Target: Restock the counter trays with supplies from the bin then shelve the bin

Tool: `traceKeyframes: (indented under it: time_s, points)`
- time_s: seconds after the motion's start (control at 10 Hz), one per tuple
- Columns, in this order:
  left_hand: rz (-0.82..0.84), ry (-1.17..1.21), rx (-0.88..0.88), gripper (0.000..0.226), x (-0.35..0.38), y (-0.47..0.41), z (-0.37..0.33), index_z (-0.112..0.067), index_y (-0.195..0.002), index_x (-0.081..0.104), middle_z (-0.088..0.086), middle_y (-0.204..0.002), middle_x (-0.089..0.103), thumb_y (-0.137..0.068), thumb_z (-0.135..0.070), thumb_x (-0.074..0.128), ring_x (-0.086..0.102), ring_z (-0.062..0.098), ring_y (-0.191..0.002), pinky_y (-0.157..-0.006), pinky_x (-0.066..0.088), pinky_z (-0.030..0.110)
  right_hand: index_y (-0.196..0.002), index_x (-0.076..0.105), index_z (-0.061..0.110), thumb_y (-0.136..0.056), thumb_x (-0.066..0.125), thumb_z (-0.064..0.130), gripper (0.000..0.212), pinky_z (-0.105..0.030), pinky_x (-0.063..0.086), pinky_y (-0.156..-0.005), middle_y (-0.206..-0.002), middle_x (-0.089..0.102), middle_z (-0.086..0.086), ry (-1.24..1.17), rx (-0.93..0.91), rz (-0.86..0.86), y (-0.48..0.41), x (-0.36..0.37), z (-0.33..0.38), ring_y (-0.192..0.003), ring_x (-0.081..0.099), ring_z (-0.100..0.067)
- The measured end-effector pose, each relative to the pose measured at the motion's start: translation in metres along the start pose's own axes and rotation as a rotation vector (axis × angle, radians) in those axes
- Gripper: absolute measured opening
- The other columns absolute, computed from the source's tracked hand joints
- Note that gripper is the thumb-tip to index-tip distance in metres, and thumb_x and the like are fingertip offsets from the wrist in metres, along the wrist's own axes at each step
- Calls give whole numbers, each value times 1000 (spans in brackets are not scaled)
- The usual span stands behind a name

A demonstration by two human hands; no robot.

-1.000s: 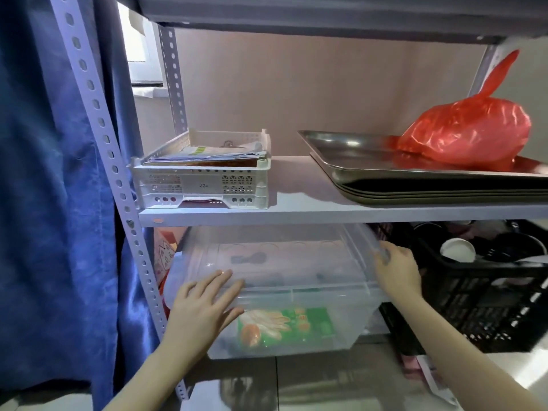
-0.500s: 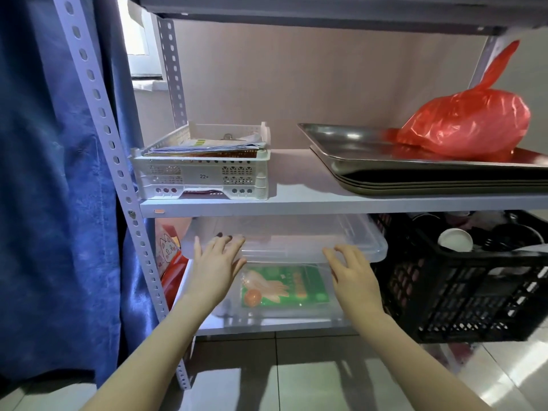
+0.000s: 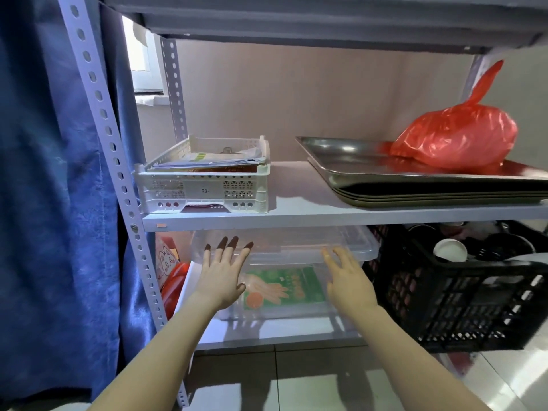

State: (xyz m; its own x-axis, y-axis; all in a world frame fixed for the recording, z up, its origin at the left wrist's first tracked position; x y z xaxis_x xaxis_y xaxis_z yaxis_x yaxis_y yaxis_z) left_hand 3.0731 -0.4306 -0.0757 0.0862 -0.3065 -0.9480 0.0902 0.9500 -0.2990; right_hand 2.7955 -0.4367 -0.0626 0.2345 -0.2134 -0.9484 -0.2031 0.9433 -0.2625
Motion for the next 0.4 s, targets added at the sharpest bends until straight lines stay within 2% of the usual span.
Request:
traceKeyframes:
  time_s: [0.1,0.2,0.3,0.4]
  points:
    - [34,21,7,85,-12,11,-6,-31,-151,-5,6,-160,7,-89,-51,51,4,28,-147,-117,4,52,-152,13,21,-91,48,14,70,-40,26,-113,-157,17,-5,67,-40,83,2,-14,1,-143,21,-26]
    - [74,97,33,74,-26,31,-2,-31,-151,8,4,-161,7,-92,-44,51,7,24,-147,-119,6,45,-148,24,23,-92,49,21,62,-39,34,-105,-146,35,-5,64,-73,94,13,-26,3,-126,42,-30]
    - [15,123,46,66,-43,47,9,-28,-149,21,3,-157,23,-92,-39,53,23,22,-143,-117,19,39,-144,31,25,-93,50,28,55,-39,38,-102,-142,40,-3,58,-127,68,26,-30,5,-121,46,-29]
    - [-29,157,33,58,-63,51,13,-27,-145,32,1,-147,41,-91,-36,53,41,23,-131,-107,36,37,-143,35,27,-94,49,33,51,-39,39,-101,-141,43,-2,56,-152,63,23,-41,8,-121,48,-28]
Point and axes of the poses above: each hand's wrist, its own y-axis away from the middle knuckle, its own x-axis out of the palm, z = x × y, the point moved 1 cm from there along -y, towards the middle knuckle
